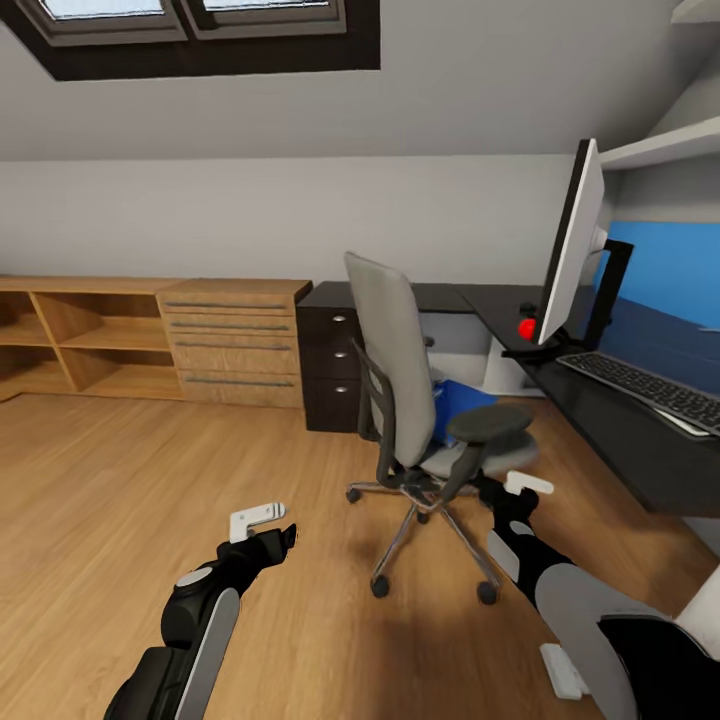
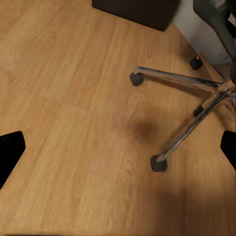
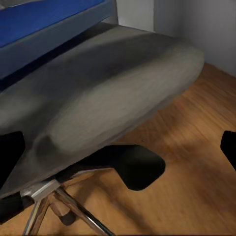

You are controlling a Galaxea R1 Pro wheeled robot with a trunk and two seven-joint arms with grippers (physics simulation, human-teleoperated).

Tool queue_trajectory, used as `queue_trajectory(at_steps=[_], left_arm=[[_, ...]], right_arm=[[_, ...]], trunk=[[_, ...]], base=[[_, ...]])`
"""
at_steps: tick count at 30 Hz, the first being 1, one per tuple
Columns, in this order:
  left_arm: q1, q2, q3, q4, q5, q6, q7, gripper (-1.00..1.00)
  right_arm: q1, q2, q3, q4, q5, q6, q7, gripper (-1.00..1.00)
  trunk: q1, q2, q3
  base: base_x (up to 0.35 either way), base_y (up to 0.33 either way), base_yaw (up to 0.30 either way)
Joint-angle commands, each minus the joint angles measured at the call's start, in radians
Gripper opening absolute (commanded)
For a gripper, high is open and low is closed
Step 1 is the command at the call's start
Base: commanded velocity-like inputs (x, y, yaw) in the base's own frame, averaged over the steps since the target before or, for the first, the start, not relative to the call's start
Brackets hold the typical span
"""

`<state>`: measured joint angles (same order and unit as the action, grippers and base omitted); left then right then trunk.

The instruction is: In the bedroom, organize the workspace by keeping the computer under the desk, ensuring the monitor is on the desk, placing the keyboard on the desk next to the monitor, placing the mouse on the desk next to the keyboard, moving the folder from the swivel chair onto the desk next to the mouse, stacking the notebook on top of the folder with the pen on top of the notebook, and positioning the swivel chair next to the desk.

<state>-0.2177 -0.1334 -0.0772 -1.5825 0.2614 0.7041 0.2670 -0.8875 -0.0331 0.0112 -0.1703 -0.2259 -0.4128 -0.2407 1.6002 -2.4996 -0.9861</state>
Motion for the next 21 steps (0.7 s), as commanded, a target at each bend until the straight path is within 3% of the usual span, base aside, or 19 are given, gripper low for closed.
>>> queue_trajectory(at_steps=[1,21], left_arm=[[0.000,0.000,-0.001,-0.001,0.011,0.003,0.009,1.00],[-0.001,0.000,-0.001,0.002,0.012,0.003,0.009,1.00]], right_arm=[[-0.001,0.003,0.006,0.000,-0.001,-0.003,0.001,1.00],[0.000,0.019,0.007,0.000,0.002,-0.003,0.001,1.00]], trunk=[[0.000,0.000,-0.001],[0.000,0.000,-0.001]], base=[[0.000,0.000,0.268],[0.000,0.000,0.271]])
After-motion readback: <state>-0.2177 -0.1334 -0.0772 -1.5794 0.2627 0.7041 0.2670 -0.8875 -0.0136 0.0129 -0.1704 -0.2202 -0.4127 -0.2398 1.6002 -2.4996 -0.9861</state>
